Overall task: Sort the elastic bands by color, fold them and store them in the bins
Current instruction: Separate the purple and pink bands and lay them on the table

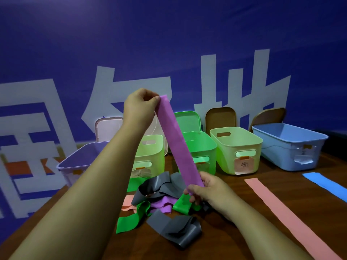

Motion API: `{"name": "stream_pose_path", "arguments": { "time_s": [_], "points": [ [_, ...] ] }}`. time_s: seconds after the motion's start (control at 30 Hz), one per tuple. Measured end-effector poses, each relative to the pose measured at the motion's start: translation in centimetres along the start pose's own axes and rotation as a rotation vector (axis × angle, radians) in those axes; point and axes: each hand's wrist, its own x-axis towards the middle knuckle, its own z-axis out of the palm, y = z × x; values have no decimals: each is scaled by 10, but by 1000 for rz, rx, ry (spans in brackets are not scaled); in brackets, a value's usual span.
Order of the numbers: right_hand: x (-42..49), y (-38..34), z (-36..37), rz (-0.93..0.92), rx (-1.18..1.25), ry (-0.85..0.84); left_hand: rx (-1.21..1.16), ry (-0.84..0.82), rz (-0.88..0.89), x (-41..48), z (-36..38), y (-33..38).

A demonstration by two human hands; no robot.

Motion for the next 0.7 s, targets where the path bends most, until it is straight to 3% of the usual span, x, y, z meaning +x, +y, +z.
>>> {"name": "stream_pose_path", "arguments": {
  "time_s": [0.27,0.47,0.7],
  "points": [
    [4,3,-3,9,97,59,-1,27,-47,-5,-18,-8],
    [16,7,-13,102,394,280,-87,107,-256,-33,-50,-36],
    [21,14,-14,88,395,436,0,-57,-494,-126,-88,-47]
  ]
}}
